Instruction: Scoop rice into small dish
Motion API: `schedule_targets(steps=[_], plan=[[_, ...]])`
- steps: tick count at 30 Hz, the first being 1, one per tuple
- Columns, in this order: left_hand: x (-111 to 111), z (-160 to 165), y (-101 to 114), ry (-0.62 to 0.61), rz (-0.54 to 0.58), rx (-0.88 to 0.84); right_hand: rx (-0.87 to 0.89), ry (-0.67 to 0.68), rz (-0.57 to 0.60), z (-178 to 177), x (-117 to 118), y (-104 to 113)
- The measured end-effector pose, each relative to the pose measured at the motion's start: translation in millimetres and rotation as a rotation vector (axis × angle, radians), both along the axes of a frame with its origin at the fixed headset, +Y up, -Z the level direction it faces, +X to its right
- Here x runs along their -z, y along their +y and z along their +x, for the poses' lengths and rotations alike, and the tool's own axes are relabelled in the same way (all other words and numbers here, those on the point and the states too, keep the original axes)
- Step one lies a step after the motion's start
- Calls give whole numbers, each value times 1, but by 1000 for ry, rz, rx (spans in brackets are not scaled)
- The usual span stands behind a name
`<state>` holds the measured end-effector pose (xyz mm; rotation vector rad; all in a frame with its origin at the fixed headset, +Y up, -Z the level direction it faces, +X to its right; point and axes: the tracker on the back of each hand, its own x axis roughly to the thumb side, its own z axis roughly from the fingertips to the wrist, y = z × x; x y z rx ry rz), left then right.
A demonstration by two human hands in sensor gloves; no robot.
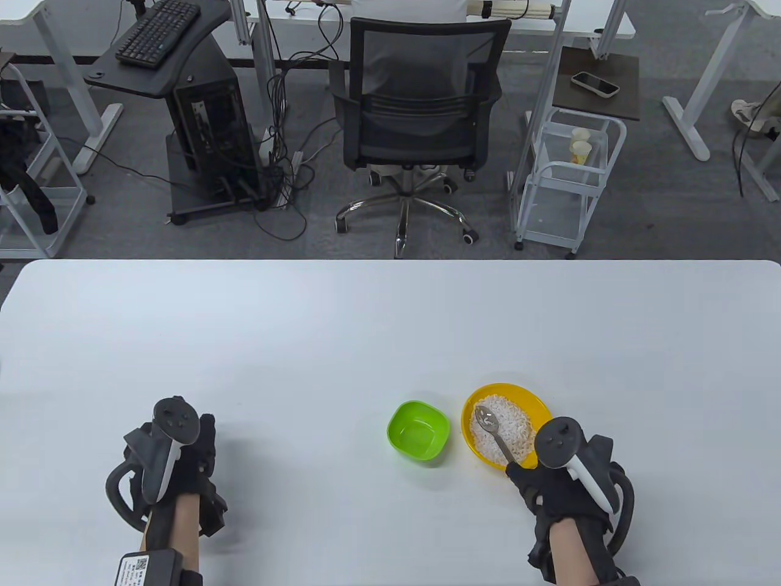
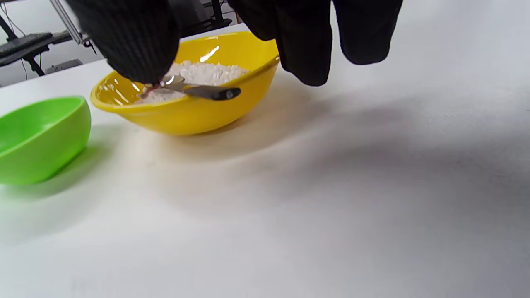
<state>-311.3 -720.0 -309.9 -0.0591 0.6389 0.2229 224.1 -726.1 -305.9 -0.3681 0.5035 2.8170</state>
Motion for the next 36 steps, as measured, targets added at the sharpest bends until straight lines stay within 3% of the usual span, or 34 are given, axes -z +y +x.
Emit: schedule_targets(steps=[2,6,18,22,26,32,36], plan=[[0,6,3,-14,51,6,-12,19,-6,-6,0,-2],[-2,21,7,-87,17,76,-19,52,20,-15,2,-5],[1,27,0,-118,-16,83,99,16,90,-7,5,-2],[1,32,-2,-152,-29,102,96,-6,217,2,0,14],[1,37,-4,-169,-26,144,-27,-68,323,13,-5,26],[0,42,-4,-187,-29,174,-111,-134,272,29,0,19],[1,41,-6,-194,-48,172,54,-76,208,30,4,11]])
